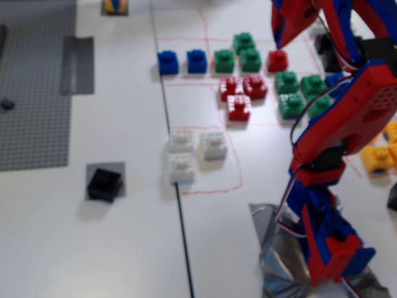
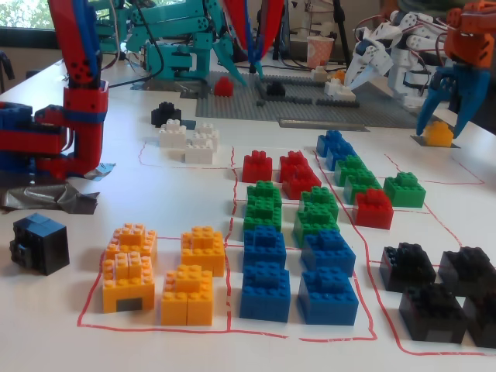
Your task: Grab the block and put it in the grey marker
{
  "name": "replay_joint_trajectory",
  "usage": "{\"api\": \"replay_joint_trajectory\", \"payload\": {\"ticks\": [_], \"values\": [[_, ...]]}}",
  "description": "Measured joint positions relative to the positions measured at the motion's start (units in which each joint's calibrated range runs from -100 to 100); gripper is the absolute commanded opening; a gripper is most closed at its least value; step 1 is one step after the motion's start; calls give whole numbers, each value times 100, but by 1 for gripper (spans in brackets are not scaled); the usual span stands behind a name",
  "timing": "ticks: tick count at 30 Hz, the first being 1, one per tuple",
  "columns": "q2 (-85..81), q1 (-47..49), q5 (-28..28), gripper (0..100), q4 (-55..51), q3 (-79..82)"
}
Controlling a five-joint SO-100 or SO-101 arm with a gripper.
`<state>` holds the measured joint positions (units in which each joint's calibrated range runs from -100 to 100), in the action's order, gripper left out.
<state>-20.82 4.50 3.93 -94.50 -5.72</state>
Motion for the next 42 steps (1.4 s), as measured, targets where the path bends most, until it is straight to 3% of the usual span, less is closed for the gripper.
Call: {"api": "replay_joint_trajectory", "payload": {"ticks": [7, 20, 42], "values": [[8, -593, 78, 0, 696, 736], [968, -571, -210, 0, 712, 472], [968, -629, -200, 0, 752, 472]]}}
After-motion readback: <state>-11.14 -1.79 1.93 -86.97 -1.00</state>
